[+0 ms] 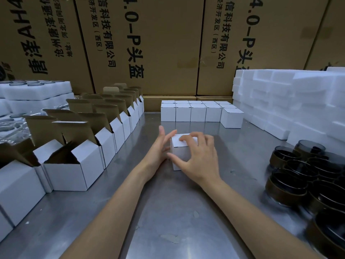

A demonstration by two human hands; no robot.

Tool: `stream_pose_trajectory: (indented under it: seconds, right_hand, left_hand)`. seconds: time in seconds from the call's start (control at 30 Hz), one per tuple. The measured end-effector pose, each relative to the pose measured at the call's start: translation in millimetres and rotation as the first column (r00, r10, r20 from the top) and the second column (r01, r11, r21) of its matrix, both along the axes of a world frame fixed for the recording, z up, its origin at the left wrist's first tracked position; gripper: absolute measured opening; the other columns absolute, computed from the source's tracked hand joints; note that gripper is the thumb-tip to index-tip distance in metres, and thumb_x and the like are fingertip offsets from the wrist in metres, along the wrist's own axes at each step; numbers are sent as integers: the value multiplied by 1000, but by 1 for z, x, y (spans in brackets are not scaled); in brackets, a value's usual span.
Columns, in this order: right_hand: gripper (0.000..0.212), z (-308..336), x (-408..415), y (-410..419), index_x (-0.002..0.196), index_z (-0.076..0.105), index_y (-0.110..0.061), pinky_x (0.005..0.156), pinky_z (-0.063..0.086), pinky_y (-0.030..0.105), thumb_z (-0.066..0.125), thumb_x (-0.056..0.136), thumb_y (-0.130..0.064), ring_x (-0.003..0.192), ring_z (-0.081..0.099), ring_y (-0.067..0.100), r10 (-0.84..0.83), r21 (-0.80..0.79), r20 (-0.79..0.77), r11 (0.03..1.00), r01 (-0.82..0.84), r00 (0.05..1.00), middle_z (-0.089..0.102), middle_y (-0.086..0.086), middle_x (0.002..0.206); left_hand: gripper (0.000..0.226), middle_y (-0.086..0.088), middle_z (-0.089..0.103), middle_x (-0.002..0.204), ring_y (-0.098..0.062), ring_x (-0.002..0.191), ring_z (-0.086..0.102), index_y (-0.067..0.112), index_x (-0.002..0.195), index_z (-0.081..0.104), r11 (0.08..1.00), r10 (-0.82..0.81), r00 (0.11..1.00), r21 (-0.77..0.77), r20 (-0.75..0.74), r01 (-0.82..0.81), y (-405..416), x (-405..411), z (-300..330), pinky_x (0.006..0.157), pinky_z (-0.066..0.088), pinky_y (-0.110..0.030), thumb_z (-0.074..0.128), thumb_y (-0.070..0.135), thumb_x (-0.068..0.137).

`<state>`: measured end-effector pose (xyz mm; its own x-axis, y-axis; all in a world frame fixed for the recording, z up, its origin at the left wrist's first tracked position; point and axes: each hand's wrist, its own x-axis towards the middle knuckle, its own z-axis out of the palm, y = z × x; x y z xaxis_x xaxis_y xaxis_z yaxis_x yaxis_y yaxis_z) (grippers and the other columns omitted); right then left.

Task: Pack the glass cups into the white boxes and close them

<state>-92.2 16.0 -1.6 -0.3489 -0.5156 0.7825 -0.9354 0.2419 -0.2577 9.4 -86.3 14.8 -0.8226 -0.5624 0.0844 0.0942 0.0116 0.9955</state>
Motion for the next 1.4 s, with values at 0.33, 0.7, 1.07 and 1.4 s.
stream_pose_trajectory:
  seconds: [0.33, 0.7, 1.07, 1.4]
  right_hand:
    - [48, -7, -92, -37, 132, 50, -27, 105, 26, 39, 52, 91, -51, 132, 27, 24, -300, 143, 142, 949, 280, 943, 41, -4, 145]
    - [42, -2, -189, -95, 132, 53, -29, 99, 26, 41, 52, 93, -45, 126, 31, 28, -444, 150, 125, 892, 426, 887, 45, 6, 135]
    - [43, -2, -226, -119, 135, 49, -31, 99, 25, 41, 49, 94, -46, 129, 27, 25, -488, 186, 119, 866, 463, 865, 42, 2, 140]
    - [44, -1, -231, -121, 137, 44, -31, 98, 26, 41, 45, 96, -47, 130, 26, 25, -520, 230, 133, 844, 484, 844, 37, 0, 145]
  left_hand:
    - [45, 9, 43, 140, -7, 123, 42, 30, 131, 54, 980, 139, 987, -153, 86, -125, -26, -43, -7, 103, 31, -28, 41, 53, 95]
    - [24, 4, 58, 117, -12, 114, 55, 22, 110, 66, 791, 252, 953, -603, 169, -102, -77, -113, -19, 99, 41, -24, 67, 22, 87]
    - [17, 1, 68, 107, -15, 105, 61, 22, 101, 67, 840, 212, 967, -532, 141, -106, -104, -134, -18, 96, 46, -27, 69, 16, 85]
    - [14, 0, 70, 100, -12, 97, 65, 19, 99, 69, 859, 168, 982, -501, 84, -104, -107, -135, -21, 80, 46, -12, 69, 14, 86]
